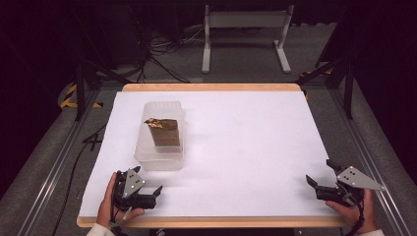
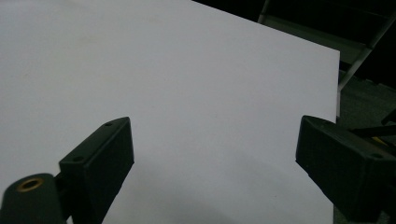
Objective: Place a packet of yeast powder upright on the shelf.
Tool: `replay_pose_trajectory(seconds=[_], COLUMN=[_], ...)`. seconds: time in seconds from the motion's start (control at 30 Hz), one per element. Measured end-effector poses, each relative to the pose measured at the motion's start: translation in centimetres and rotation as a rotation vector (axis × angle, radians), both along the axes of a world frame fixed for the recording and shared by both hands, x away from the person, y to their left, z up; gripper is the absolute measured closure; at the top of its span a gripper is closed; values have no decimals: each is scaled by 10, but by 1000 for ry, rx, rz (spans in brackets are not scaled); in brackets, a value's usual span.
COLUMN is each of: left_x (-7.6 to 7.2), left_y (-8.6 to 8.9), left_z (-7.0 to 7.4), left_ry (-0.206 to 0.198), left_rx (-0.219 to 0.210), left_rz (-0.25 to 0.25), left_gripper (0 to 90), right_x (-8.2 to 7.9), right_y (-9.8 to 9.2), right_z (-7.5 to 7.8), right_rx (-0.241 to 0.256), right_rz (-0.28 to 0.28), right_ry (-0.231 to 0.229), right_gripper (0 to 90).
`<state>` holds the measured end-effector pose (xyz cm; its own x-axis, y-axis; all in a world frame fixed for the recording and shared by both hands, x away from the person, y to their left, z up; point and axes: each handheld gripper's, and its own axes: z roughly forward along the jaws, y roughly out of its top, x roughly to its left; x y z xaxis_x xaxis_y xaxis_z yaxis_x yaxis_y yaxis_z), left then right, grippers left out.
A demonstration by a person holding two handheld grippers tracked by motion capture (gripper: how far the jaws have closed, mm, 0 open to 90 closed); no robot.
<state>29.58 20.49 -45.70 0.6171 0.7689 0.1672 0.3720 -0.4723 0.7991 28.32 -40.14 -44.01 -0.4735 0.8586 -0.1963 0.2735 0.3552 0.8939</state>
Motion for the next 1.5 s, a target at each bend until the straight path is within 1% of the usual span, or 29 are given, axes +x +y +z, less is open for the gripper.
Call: replay_pose_trajectory(seconds=[0.03, 0.1, 0.2, 0.4, 0.47, 0.5, 0.57, 0.7, 0.87, 0.93, 1.13, 1.23, 1.5], left_x=[0, -1, -3, -2, -2, -1, -1, -1, -1, -1, 0, 0, 2], left_y=[0, 1, 3, 3, 3, 3, 3, 2, 2, 2, 1, 2, 0], left_z=[0, 0, 1, 1, 1, 1, 1, 1, 1, 1, 1, 1, 0], left_ry=[-4, 0, -14, -12, -7, -7, -7, -7, -6, -6, -7, -7, 4], left_rx=[1, 4, -1, -3, -6, -1, -2, 2, 5, 6, 6, 11, 6], left_rz=[0, -1, 2, 9, 9, 7, 7, 4, 7, 7, 8, 3, -2], left_gripper=[47, 47, 46, 46, 46, 46, 46, 46, 46, 46, 46, 46, 46], right_x=[0, 0, -1, -1, -1, -2, -2, -2, -3, -2, -2, -2, -4], right_y=[0, 1, 3, 6, 6, 5, 5, 6, 8, 8, 7, 8, 11], right_z=[0, 0, 0, 1, 1, 2, 2, 2, 3, 3, 4, 4, 4], right_rx=[0, -6, -24, -49, -48, -37, -38, -47, -61, -59, -36, -40, -48], right_rz=[0, 1, -7, -7, -7, -7, -5, -3, -5, -4, -2, 0, 8], right_ry=[0, -7, -11, -23, -25, -26, -28, -24, -33, -32, -23, -12, -7], right_gripper=[116, 116, 113, 114, 114, 115, 115, 115, 114, 115, 115, 117, 118])
